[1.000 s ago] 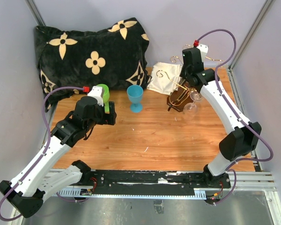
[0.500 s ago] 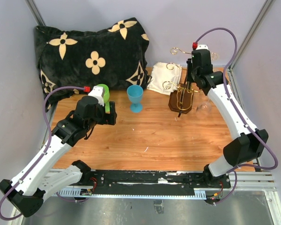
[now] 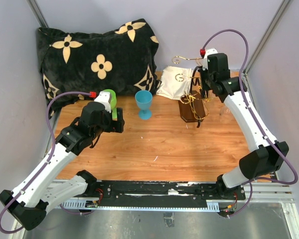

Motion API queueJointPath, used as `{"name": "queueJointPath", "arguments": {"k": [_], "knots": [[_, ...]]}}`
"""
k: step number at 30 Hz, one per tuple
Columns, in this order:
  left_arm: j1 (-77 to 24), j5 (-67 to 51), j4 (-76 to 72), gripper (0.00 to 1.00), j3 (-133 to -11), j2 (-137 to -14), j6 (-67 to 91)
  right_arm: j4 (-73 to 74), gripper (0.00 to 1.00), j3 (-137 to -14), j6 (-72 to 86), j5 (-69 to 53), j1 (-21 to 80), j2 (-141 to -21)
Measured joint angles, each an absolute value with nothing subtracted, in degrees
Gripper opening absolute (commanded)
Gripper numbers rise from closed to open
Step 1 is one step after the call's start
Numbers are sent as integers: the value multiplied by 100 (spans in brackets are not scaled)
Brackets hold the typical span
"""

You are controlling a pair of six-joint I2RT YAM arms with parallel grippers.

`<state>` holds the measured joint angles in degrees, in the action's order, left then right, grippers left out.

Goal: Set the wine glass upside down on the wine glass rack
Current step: Adjust the wine rack at the center of the board.

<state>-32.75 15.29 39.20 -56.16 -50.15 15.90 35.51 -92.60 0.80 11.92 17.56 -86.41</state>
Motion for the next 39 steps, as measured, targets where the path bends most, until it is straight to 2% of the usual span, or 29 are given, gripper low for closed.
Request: {"name": "queueJointPath", "arguments": {"k": [4, 19, 30, 39], "knots": [[-3275, 1529, 3918, 100, -5616, -5017, 1590, 3629, 1, -9262, -202, 1046, 1708, -8615], [-3275, 1431, 3913, 100, -5717, -5227, 1564, 3911, 1, -9360, -1417, -261, 1205, -8582], [-3275, 1387, 3898, 100, -5819, -5389, 1544, 4202, 1, -9474, -2867, -1100, 1046, -8619], [-3275, 1382, 3911, 100, -5861, -5492, 1516, 4539, 3, -9996, -3907, -2134, 725, -9076]]}}
